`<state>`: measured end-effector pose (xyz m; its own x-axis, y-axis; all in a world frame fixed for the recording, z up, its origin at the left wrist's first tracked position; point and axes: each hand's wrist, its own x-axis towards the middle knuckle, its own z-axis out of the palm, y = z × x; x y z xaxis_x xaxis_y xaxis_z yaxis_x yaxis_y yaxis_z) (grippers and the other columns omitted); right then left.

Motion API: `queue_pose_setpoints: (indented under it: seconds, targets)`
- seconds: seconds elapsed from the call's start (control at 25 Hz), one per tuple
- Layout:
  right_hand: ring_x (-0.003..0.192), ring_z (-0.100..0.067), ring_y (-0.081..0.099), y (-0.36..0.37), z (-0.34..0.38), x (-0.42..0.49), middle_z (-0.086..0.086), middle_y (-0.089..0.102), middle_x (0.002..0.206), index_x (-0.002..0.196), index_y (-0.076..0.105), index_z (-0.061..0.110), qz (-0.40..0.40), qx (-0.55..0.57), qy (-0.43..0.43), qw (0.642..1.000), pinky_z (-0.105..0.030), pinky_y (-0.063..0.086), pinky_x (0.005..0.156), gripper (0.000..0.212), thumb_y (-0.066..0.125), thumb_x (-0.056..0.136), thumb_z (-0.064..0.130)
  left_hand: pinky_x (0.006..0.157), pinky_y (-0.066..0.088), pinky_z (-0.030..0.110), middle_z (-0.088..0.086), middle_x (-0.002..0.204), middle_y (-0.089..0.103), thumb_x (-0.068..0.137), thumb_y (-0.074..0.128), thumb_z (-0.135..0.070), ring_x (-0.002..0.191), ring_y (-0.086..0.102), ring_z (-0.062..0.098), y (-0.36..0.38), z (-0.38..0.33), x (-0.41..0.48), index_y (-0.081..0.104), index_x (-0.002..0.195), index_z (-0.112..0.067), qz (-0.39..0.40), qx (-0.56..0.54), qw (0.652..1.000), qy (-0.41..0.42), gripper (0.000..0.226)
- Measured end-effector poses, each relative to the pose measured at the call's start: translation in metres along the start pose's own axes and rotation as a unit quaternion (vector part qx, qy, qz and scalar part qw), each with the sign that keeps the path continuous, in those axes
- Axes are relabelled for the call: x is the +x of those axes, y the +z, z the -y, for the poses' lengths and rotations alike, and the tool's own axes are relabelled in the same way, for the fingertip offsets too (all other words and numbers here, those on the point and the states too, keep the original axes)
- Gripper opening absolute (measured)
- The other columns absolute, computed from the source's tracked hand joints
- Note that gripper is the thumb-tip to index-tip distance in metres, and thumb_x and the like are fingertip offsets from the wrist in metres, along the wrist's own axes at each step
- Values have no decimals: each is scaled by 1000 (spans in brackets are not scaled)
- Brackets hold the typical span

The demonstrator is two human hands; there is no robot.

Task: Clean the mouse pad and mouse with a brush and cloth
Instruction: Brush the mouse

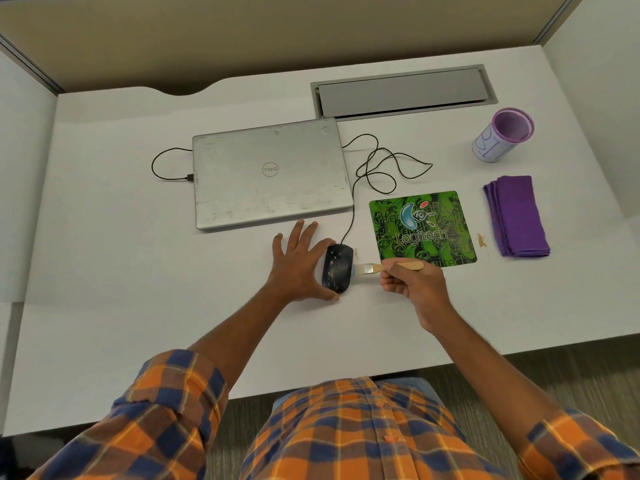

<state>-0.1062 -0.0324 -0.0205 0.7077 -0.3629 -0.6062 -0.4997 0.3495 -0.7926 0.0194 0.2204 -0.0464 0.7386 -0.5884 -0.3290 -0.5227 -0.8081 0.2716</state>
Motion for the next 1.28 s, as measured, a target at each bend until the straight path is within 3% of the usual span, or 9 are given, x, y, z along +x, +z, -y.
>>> queue_pose_setpoints:
  seconds: [0.28,0.56,0.72,0.88,1.04,1.28]
  targets:
    - [79,-29,76,30,-8,-19,-21,81,90,97,87,11,61,-75,-54,994,-37,67,74,6,82,95,8,128,-1,69,5,180,-1,58,73,-93,165,-18,29,0,-1,-2,28,164,-39,-6,0,1000,1,127]
    - [76,-29,77,11,-4,-22,-11,83,84,100,87,17,20,-132,-134,982,-38,69,77,15,79,95,5,127,-2,69,5,180,1,58,73,-94,166,-17,29,0,0,-2,28,164,-40,-5,3,1000,1,127]
    - [82,-40,77,12,-5,-26,-10,83,86,101,87,15,44,-144,-144,978,-43,69,78,14,80,95,5,127,-1,69,5,180,1,58,73,-93,166,-16,29,0,-1,-2,29,164,-39,-5,6,1000,0,127]
    - [81,-37,78,18,-13,-26,-7,83,85,101,88,16,74,-194,-145,967,-49,67,79,11,82,95,9,128,0,70,6,180,1,60,76,-90,166,-14,30,0,-1,-2,28,164,-39,-3,13,1000,0,126]
    - [77,-27,77,6,-9,-18,-8,83,86,100,88,20,51,-163,-143,975,-42,68,78,14,81,94,9,127,-1,70,6,180,2,59,73,-93,166,-15,30,-1,-1,-2,29,164,-38,-5,8,1000,3,127]
    - [79,-29,78,-6,-1,-5,-13,83,88,103,87,17,20,-123,-137,983,-44,69,81,11,83,94,13,127,-2,69,6,180,2,59,74,-93,166,-15,30,-3,-2,-3,28,164,-39,-2,3,1000,2,126]
